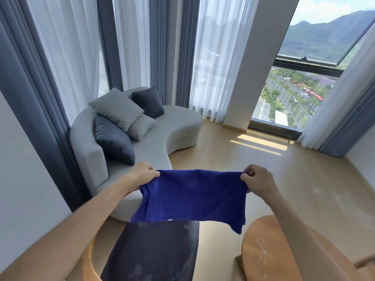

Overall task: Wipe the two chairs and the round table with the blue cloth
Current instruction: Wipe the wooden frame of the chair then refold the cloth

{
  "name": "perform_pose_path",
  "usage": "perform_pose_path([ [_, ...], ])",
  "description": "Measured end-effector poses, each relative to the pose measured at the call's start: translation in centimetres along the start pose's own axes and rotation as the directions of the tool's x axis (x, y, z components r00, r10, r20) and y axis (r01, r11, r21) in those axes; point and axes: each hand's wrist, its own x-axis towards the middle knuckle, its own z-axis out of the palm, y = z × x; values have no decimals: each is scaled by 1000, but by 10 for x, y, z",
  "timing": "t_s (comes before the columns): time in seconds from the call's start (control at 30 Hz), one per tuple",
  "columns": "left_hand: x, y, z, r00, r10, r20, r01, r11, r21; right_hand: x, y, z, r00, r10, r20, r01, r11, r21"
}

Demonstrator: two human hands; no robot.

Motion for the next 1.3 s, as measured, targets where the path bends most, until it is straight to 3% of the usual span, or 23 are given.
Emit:
perform_pose_path([
  [0.1,-9,12,26,990,-122,78,138,956,-260,-10,-16,26,997,-9,78,6,1000,27],
  [0.23,-27,37,71,970,-108,217,201,861,-467,-34,-43,75,978,-78,192,57,992,116],
  [0.43,-40,49,85,940,-109,323,295,736,-610,-49,-47,93,969,-187,161,162,975,154],
  [0.53,-43,51,78,929,-89,358,308,722,-620,-48,-43,89,961,-229,155,207,967,149],
  [0.7,-46,52,68,906,-47,420,325,711,-623,-47,-38,81,909,-301,290,296,953,61],
  [0.8,-46,46,67,915,4,402,253,771,-584,-40,-31,72,894,-365,262,361,930,63],
  [0.87,-43,40,66,947,54,316,110,872,-477,-35,-29,63,883,-407,234,401,913,73],
  [0.93,-36,31,64,975,150,163,-113,970,-216,-32,-27,55,871,-442,216,435,897,80],
  [1.03,-27,14,61,942,336,24,-336,930,149,-29,-22,42,851,-482,207,471,876,102],
  [1.1,-23,4,59,897,418,146,-439,881,174,-28,-19,35,846,-494,201,480,870,116],
  [1.2,-27,-1,64,792,447,416,-512,858,52,-28,-16,29,853,-491,176,471,870,144],
  [1.3,-32,-2,76,738,454,500,-531,847,15,-29,-11,26,874,-459,157,433,884,173],
])
